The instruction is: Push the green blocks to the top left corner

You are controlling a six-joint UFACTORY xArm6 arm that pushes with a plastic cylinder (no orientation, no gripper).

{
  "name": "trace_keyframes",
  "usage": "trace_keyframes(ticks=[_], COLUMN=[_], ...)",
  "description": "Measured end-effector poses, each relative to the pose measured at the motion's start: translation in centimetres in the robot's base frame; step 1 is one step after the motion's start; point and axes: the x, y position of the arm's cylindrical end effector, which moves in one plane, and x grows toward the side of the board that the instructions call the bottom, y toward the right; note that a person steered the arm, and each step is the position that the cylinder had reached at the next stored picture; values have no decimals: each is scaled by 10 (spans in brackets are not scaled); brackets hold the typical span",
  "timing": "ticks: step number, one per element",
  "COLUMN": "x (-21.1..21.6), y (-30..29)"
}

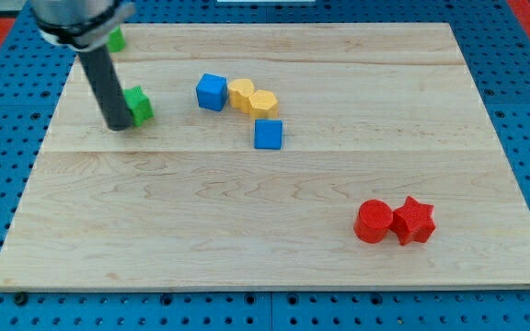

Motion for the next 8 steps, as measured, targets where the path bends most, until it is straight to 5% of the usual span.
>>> trace_keyframes(ticks=[2, 4, 8], x=[6, -94, -146], y=[50, -4, 37])
